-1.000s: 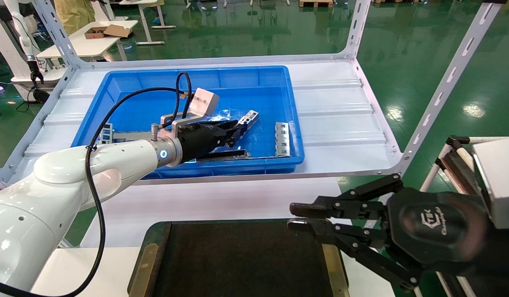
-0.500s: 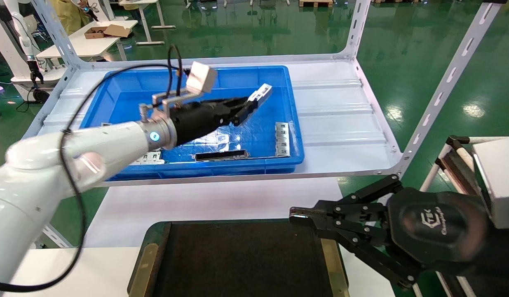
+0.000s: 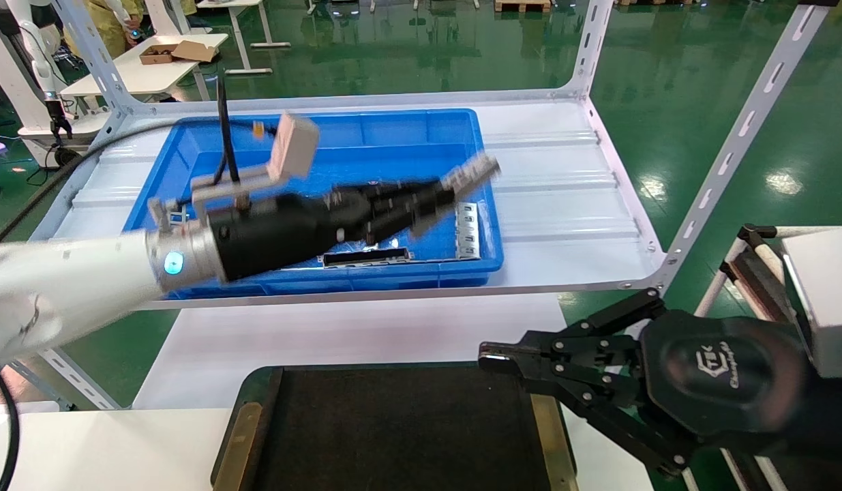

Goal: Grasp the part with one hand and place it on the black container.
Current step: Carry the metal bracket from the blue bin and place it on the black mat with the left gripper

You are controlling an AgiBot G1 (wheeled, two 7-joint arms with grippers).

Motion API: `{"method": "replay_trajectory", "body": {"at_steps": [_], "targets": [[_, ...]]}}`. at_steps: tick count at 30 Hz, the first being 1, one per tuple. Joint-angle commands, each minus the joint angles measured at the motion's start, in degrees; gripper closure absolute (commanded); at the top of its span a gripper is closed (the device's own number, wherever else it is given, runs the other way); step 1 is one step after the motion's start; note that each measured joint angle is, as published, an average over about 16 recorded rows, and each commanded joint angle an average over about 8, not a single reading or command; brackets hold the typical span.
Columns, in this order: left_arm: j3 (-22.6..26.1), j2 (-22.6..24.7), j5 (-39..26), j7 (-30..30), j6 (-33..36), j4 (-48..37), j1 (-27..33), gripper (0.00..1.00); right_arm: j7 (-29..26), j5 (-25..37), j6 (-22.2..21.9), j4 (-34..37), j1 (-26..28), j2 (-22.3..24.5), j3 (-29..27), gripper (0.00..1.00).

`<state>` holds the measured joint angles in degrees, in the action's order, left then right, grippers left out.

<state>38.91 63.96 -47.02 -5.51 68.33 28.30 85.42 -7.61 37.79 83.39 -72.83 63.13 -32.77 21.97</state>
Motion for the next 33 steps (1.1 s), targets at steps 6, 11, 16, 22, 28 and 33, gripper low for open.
{"method": "replay_trajectory", "body": {"at_steps": [6, 11, 16, 22, 28, 33], "targets": [[0.7, -5.0, 1.1, -5.1, 1.0, 13.0, -8.8, 1.0, 0.0, 0.0, 0.0, 0.0, 0.0, 0.0, 0.0, 1.0], [1.8, -8.4, 0.5, -9.3, -5.9, 23.7, -18.1, 1.0, 0.0, 0.0, 0.0, 0.0, 0.0, 0.0, 0.0, 1.0], [3.0, -10.4, -0.8, -14.1, -17.7, 32.0, -27.4, 1.0, 0.0, 0.0, 0.0, 0.0, 0.0, 0.0, 0.0, 1.0], [5.1, -9.9, -3.4, -19.9, -33.7, 37.8, -35.3, 1.0, 0.0, 0.0, 0.0, 0.0, 0.0, 0.0, 0.0, 1.0], [8.5, -6.1, -5.8, -25.8, -47.0, 38.0, -38.3, 1.0, 0.0, 0.0, 0.0, 0.0, 0.0, 0.0, 0.0, 1.0], [11.8, -1.3, -6.8, -30.1, -56.4, 34.8, -38.3, 1.0, 0.0, 0.0, 0.0, 0.0, 0.0, 0.0, 0.0, 1.0]]}}
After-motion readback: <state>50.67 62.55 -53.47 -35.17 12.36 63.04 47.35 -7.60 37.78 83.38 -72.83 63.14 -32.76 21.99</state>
